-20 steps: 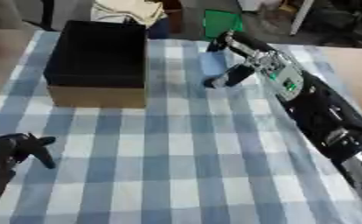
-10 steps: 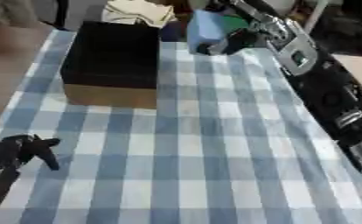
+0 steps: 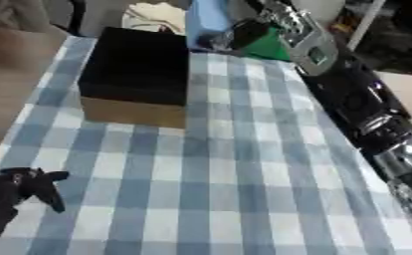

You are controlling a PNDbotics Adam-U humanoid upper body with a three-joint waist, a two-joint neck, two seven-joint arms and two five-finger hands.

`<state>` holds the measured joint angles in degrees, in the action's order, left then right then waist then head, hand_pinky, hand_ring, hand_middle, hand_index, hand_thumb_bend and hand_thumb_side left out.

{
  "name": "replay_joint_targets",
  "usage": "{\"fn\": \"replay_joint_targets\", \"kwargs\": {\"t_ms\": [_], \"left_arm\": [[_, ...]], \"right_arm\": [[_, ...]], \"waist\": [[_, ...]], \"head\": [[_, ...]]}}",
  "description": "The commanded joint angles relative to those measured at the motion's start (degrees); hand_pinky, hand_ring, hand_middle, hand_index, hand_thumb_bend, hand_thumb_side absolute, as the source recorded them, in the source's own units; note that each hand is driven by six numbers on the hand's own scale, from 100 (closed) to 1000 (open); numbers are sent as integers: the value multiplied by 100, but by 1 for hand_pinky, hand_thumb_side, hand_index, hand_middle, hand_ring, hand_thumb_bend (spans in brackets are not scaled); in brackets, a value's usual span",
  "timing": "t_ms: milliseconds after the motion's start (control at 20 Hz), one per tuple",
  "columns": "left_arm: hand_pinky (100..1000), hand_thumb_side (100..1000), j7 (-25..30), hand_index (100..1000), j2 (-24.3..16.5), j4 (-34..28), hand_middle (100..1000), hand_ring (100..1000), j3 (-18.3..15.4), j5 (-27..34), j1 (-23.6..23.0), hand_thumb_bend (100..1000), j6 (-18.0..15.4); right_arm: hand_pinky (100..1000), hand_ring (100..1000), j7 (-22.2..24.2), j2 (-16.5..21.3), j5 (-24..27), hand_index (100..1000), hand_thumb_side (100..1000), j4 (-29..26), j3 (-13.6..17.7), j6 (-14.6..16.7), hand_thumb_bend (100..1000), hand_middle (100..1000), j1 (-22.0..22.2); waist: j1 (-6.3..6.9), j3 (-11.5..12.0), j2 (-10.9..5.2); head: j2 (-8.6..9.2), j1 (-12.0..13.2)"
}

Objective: Pick up objects on the table and place them in the box.

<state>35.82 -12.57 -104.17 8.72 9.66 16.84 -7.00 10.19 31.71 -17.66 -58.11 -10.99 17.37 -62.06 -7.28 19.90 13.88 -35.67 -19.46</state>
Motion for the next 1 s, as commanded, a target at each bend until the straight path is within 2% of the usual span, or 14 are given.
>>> {"fn": "replay_joint_targets", "kwargs": {"t_ms": [50,450,500,750,900,1000], "left_arm": [[903,868,73,581,-10,-107,476,507,59,75,145,160,12],[901,856,3,583,71,-142,477,507,130,246,353,165,109],[901,856,-1,583,77,-147,477,506,136,258,368,166,118],[900,852,-35,583,101,-163,476,504,153,308,416,166,156],[900,851,-53,584,108,-170,477,504,155,330,432,167,172],[900,850,-63,584,108,-173,477,503,155,338,436,167,180]], "right_arm": [[754,829,-141,100,58,637,188,-49,22,-7,340,514,-151],[755,853,-307,-92,-117,673,250,198,-3,53,321,546,-109],[758,863,-316,-127,-157,697,260,240,-14,80,365,567,-106],[762,890,-257,-321,-368,759,305,433,-68,326,416,623,-68],[778,942,-157,-413,-505,840,325,547,-93,471,522,749,-37],[789,976,-80,-449,-573,880,331,598,-96,552,549,813,-21]], "waist": [[20,79,-62],[-69,393,33],[-75,411,44],[-74,445,76],[-71,441,84],[-68,426,86]], "head": [[112,-181],[220,-425],[229,-441],[253,-477],[260,-473],[253,-469]]}}
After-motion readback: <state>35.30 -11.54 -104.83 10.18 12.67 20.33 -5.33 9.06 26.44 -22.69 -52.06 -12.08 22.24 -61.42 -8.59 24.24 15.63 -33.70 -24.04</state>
